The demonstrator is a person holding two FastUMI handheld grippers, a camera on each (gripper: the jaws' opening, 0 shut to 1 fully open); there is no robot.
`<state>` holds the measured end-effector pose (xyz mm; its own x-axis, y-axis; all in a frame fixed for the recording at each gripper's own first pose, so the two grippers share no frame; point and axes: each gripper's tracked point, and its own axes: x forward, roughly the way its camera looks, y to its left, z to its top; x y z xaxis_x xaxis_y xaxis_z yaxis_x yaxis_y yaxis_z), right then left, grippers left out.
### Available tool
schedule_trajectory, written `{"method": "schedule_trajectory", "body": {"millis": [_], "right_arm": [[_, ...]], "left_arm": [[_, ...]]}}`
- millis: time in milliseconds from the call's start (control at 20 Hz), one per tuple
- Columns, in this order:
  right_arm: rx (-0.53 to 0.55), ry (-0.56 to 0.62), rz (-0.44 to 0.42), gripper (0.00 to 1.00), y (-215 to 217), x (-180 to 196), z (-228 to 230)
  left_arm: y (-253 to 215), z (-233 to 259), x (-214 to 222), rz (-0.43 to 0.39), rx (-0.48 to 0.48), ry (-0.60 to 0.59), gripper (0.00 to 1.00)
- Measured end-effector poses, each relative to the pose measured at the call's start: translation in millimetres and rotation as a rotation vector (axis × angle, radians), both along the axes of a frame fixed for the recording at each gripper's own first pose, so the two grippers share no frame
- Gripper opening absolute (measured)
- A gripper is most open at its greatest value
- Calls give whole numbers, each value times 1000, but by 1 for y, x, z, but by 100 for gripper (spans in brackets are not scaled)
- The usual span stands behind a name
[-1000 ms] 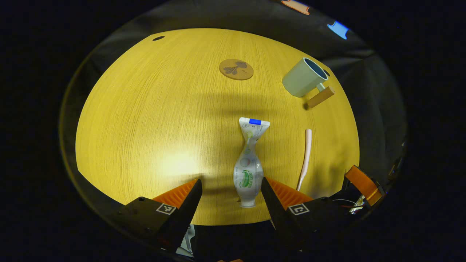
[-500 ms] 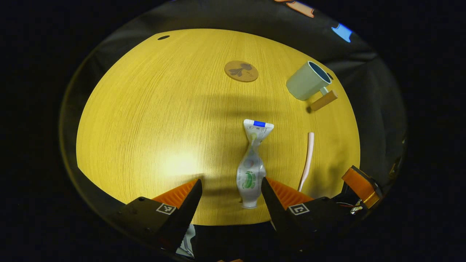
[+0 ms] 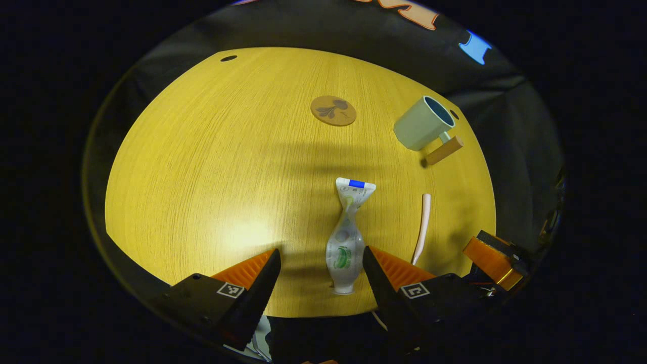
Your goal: Put the toothbrush and toothpaste on the desktop into the cup, then pick up the cup and place it on the coaster on the desktop.
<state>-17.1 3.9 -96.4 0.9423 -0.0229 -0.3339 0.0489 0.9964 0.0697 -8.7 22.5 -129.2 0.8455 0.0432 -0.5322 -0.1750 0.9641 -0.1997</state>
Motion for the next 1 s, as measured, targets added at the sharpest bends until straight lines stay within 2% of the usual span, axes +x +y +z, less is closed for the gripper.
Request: {"method": "schedule_trajectory", "body": {"millis": [100,150,200,350,400,450,500,550,600,650,750,800,850,1000], "right_arm": [[-13,7,23,99,6,2,3],[-15,6,37,94,10,6,5],[-14,10,51,99,15,8,6],[-18,26,75,99,24,18,8],[-21,38,82,94,27,22,6],[-29,48,84,94,28,26,5],[-37,60,78,99,28,33,3],[-45,73,71,99,27,41,1],[-51,83,60,94,26,48,1],[-55,90,46,99,24,56,2],[-49,108,15,99,20,70,2],[-43,122,-1,94,17,76,2],[-40,139,-12,99,15,81,-1],[-45,187,-43,97,6,91,-8]], "left_arm": [[2,4,1,8,-9,-23,96],[4,6,1,16,-12,-33,95],[6,8,1,25,-16,-41,95],[15,14,0,54,-26,-71,95],[19,15,-1,64,-25,-79,96],[23,17,-1,72,-26,-87,96],[26,17,-2,80,-28,-92,95],[29,17,-2,87,-29,-94,95],[31,17,-3,92,-31,-96,95],[33,17,-4,99,-32,-97,95],[37,17,-4,109,-36,-96,95],[38,17,-5,113,-36,-94,95],[40,17,-6,116,-35,-93,95],[40,16,-5,113,-30,-84,95]]}}
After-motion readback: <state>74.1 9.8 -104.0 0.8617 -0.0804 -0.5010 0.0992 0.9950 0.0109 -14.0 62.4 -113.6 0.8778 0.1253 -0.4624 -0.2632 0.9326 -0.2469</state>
